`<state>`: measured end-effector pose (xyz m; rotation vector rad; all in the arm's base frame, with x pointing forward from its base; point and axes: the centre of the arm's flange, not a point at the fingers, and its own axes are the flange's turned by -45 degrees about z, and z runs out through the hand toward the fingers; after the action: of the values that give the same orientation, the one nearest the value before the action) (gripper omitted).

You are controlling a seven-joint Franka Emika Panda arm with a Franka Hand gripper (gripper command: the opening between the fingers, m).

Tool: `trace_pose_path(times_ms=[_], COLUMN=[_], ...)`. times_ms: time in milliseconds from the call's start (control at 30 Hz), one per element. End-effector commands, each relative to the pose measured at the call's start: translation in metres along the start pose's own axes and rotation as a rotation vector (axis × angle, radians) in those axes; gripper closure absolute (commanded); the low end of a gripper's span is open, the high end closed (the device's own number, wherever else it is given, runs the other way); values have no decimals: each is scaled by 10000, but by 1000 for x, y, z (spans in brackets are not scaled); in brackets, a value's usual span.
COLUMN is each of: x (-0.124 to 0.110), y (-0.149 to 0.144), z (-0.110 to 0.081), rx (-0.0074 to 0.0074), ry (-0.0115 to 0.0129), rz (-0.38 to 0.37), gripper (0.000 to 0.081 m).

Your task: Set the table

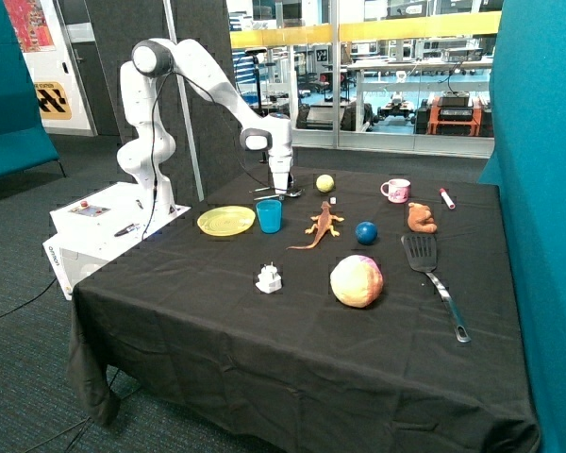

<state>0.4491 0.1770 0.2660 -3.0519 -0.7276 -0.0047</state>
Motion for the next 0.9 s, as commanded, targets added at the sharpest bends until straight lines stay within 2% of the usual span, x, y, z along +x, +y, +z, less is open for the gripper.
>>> trace_pose_path(times_ms=[0,367,500,700,867], x=[5,5,5,5,5], y=[-7,0,3,10,12], z=[1,1,1,1,1], rx=[-33,-34,-34,-34,-34], ry=[-39,-38,-38,-38,-38], rz=[-91,89,142,255,232], gripper=[354,479,561,779,807])
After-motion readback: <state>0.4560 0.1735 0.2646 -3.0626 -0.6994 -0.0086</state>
